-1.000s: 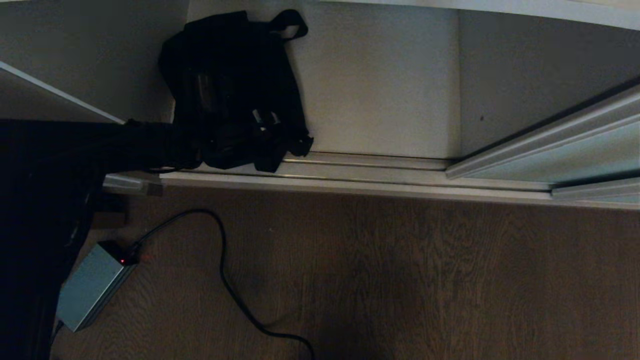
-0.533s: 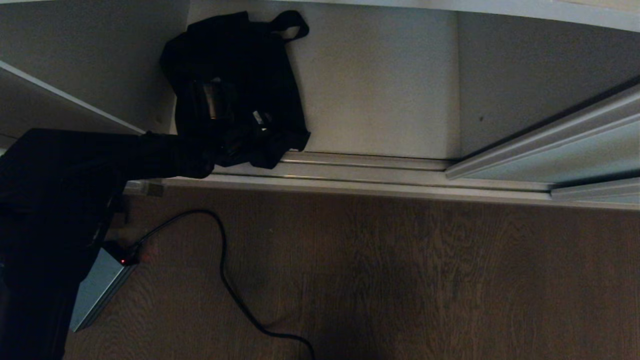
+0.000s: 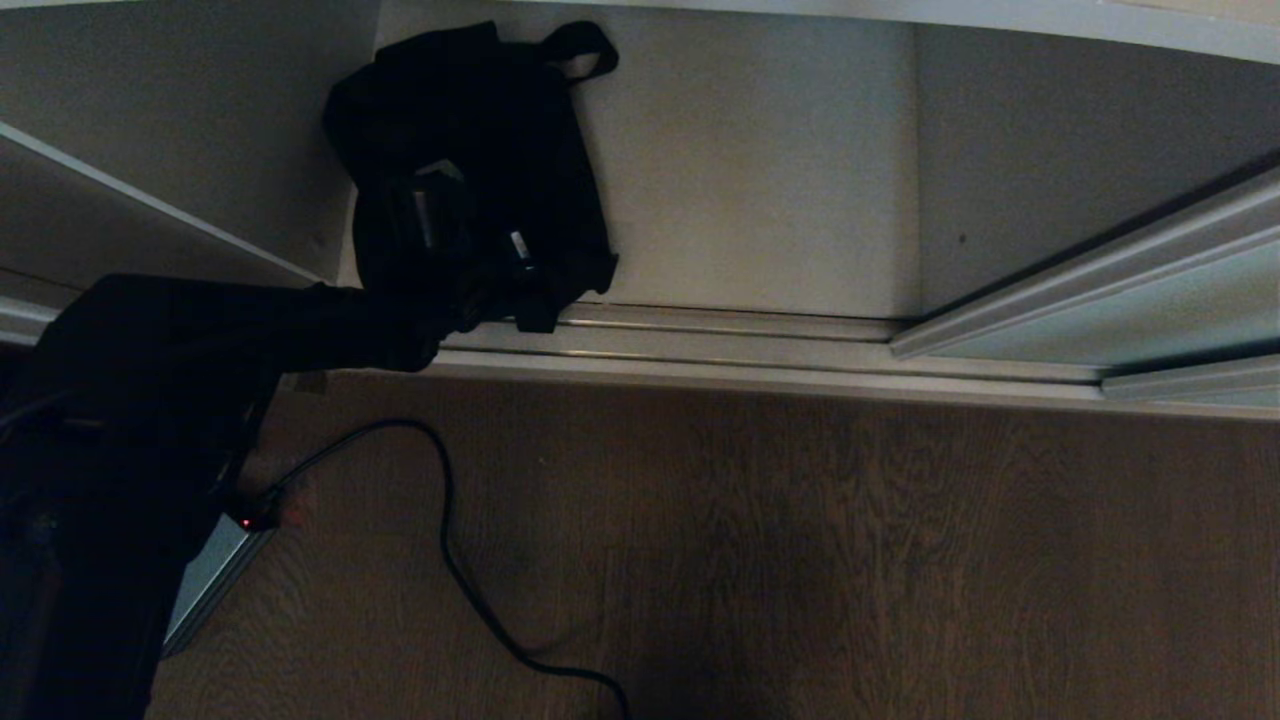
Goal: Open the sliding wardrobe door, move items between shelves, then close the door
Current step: Place the bag on the lower shelf
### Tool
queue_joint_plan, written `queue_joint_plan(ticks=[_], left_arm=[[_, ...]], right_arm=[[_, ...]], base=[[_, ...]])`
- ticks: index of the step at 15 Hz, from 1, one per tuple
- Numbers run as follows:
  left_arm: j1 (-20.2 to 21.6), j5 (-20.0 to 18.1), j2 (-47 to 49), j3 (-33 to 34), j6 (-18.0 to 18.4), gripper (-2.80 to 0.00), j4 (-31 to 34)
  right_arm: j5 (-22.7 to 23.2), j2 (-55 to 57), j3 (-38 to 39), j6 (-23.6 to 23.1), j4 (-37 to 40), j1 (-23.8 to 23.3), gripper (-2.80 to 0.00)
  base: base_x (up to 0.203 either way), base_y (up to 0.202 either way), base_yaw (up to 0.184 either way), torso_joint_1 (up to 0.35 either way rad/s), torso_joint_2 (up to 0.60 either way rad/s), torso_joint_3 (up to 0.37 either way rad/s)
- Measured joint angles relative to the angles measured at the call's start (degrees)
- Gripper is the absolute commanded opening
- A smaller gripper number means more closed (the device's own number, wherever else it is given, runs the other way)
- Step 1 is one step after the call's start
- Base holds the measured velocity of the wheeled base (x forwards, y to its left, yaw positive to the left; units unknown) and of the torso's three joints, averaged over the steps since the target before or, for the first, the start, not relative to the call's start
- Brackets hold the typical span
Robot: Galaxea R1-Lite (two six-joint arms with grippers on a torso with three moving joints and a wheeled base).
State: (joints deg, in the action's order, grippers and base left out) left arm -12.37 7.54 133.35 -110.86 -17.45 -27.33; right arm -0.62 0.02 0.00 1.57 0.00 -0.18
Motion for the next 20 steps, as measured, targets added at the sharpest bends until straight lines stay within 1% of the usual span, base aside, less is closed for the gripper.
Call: queue_joint_plan(ticks=[2,6,14,15,16,17,19,20], left_arm=[[0.04,0.21,1.40,0.00,0.12,-2.80,-5.76],[0.04,2.01,4.45,0.02,1.22,-2.80,-16.44],[-1.24,2.12,9.96,-0.13,1.85,-2.80,-38.38],[-1.42,2.13,10.16,-0.13,2.23,-2.80,-39.81],[-1.49,2.31,10.21,-0.13,2.12,-2.80,-39.55],[-1.55,2.64,10.23,-0.11,2.24,-2.80,-37.85],[-1.60,3.01,10.15,-0.11,2.27,-2.80,-31.91],[-1.65,3.12,9.98,-0.19,1.56,-2.80,-28.54]], right_arm=[[0.02,0.00,0.00,0.00,0.00,0.00,-2.80],[0.02,0.00,0.00,0.00,0.00,0.00,-2.80],[0.02,0.00,0.00,0.00,0.00,0.00,-2.80],[0.02,0.00,0.00,0.00,0.00,0.00,-2.80],[0.00,0.00,0.00,-0.01,0.00,0.00,-2.80],[-0.01,0.00,0.00,0.00,0.00,0.00,-2.80],[0.00,0.00,0.00,0.00,0.00,0.00,-2.80],[0.02,0.00,0.00,0.00,0.00,0.00,-2.80]], base=[[0.000,0.000,0.000,0.000,0.00,0.000],[0.000,0.000,0.000,0.000,0.00,0.000],[0.000,0.000,0.000,0.000,0.00,0.000],[0.000,0.000,0.000,0.000,0.00,0.000],[0.000,0.000,0.000,0.000,0.00,0.000],[0.000,0.000,0.000,0.000,0.00,0.000],[0.000,0.000,0.000,0.000,0.00,0.000],[0.000,0.000,0.000,0.000,0.00,0.000]])
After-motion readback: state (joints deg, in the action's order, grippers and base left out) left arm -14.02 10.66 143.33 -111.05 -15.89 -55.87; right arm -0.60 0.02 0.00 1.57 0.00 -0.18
